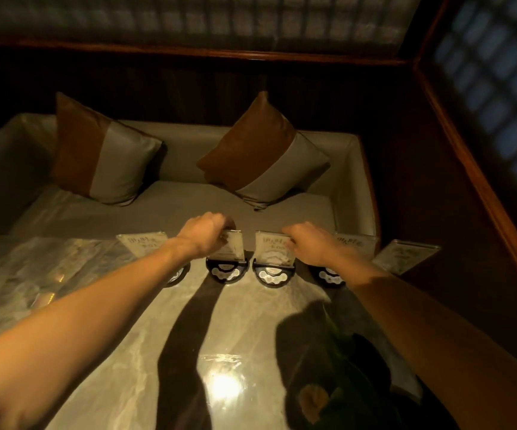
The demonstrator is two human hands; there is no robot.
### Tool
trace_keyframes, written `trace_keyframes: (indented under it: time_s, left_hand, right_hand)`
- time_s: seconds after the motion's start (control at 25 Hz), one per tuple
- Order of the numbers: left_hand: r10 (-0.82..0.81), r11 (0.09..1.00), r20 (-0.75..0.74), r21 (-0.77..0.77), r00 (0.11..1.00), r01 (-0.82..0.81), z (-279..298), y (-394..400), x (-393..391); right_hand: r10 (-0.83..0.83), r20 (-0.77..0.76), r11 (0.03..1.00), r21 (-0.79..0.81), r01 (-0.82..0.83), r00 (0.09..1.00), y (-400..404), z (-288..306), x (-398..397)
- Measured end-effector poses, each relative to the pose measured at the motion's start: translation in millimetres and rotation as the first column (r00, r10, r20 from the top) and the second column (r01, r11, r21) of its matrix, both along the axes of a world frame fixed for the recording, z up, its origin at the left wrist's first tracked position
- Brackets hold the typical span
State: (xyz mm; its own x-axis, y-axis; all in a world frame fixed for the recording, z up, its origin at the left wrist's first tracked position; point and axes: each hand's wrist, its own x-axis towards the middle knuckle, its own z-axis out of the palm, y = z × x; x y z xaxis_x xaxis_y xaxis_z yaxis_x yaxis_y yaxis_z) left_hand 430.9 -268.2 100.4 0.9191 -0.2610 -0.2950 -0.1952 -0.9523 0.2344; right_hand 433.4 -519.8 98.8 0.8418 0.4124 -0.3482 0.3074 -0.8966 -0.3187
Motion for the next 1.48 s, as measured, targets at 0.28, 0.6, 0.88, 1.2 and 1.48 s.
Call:
trace_keyframes:
  time_s: [0.28,0.6,0.88,1.2,1.48]
  left_hand:
    - [-0.031,0.999,-0.002,-0.013,1.000,0.031,-5,-3,4]
    - [-0.073,0.994,0.003,-0.076,0.997,0.073,-7,-32,16]
    - [-0.061,0.994,0.008,-0.086,0.998,0.061,-13,-32,21]
    - [-0.027,0.991,-0.031,-0.133,0.999,0.023,-16,-30,20]
    - [-0.063,0.979,-0.012,-0.195,0.998,0.059,-12,-31,14]
  right_hand:
    - [-0.053,-0.003,0.999,0.014,0.053,0.999,-7,6,4]
    - [-0.077,0.015,0.997,0.015,0.077,0.997,-28,5,12]
    - [-0.094,0.000,0.994,0.056,0.094,0.996,-34,-3,12]
    - [-0.050,-0.007,0.998,0.048,0.050,0.999,-36,1,13]
    - [-0.071,0.011,0.997,0.028,0.071,0.997,-34,1,11]
